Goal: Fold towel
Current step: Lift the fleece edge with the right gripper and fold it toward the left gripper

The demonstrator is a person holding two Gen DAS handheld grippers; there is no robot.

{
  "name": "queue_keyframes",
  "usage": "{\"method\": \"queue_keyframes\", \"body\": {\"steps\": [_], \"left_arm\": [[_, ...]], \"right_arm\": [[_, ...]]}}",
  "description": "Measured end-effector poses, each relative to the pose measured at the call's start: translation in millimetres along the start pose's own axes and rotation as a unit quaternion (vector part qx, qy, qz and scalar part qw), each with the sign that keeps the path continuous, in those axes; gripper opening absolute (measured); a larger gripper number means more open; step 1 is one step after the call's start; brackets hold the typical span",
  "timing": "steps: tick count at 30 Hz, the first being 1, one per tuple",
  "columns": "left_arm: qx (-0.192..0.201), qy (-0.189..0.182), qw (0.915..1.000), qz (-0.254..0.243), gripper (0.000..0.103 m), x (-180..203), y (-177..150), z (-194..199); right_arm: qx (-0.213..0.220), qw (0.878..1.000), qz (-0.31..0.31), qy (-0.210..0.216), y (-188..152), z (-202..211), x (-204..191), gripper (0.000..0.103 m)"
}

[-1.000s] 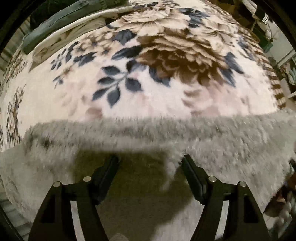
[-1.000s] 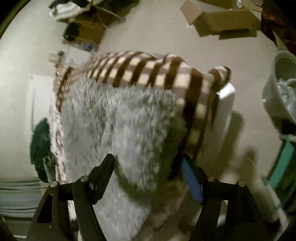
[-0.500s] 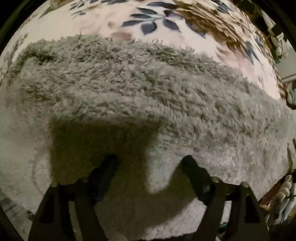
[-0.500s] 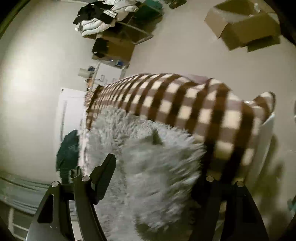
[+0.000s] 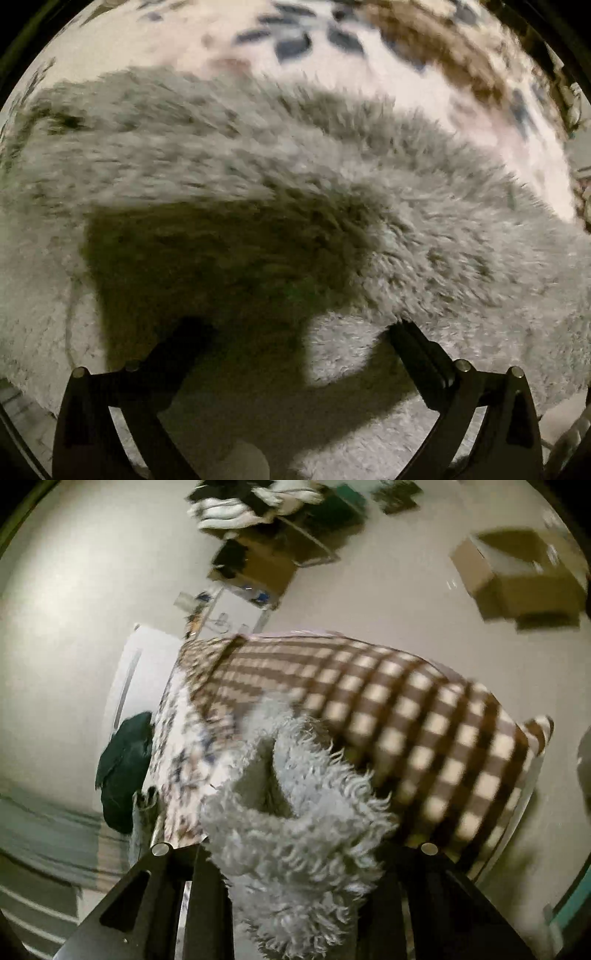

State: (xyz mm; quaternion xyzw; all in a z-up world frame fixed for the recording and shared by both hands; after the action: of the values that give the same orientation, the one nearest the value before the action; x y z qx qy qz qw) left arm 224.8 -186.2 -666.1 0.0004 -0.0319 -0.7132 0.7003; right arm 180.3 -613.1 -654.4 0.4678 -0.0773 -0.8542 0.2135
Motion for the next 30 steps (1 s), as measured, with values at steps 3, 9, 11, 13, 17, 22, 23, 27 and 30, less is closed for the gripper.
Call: {"method": "queue_keyframes", "body": {"steps": [3, 9, 11, 13, 17, 22, 23, 27, 30], "left_arm": [[0.032, 0.004, 0.9995, 0.006, 0.103, -17.9, 1.1, 28.8], [0.070, -0.013, 0.9962, 0.050, 0.103, -82.2, -12.2, 88.8], [0.079, -0.011, 0.9945, 0.068, 0.103, -114.1, -18.8, 101.9], [0.081, -0.010, 0.9931, 0.085, 0.103, -152.9, -29.2, 89.1], [0.079, -0.006, 0.9894, 0.121, 0.103, -222.2, -41.0, 88.8], [0.074, 0.026, 0.9865, 0.144, 0.103, -289.5, -51.5, 87.0], [0.074, 0.024, 0.9858, 0.149, 0.103, -298.2, -51.3, 85.6], [0.086, 0.015, 0.9856, 0.144, 0.103, -312.8, -50.4, 96.4], [0.102, 0.002, 0.9872, 0.122, 0.103, -295.3, -37.5, 105.6]], "right_arm": [[-0.007, 0.999, 0.048, 0.008, -13.5, 11.0, -58.9, 0.026], [-0.037, 0.987, 0.153, 0.018, -84.1, 22.5, -165.2, 0.026], [-0.060, 0.980, 0.187, 0.023, -125.8, 17.2, -197.6, 0.026], [-0.088, 0.970, 0.226, 0.027, -175.5, 6.1, -226.3, 0.026], [-0.168, 0.944, 0.283, 0.036, -289.3, -30.3, -256.1, 0.026], [-0.241, 0.893, 0.380, -0.002, -418.9, -75.4, -253.3, 0.026], [-0.248, 0.884, 0.395, -0.017, -435.2, -80.9, -248.8, 0.026], [-0.330, 0.833, 0.435, -0.091, -480.5, -97.1, -224.6, 0.059], [-0.374, 0.829, 0.415, -0.034, -483.6, -70.0, -239.3, 0.074]]}}
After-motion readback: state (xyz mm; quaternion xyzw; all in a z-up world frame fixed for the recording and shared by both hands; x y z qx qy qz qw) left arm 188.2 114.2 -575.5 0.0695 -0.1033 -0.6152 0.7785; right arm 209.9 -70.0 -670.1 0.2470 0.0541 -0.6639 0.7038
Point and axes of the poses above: each gripper's, at about its wrist camera, not at the fingertips, and z roughly against the way its jaws point, x to its right, y to its top, the point moved 9 cm from there along -z, roughly the way its jaws point, and after that the axes turned 4 degrees about y, right-handed, at the moved point
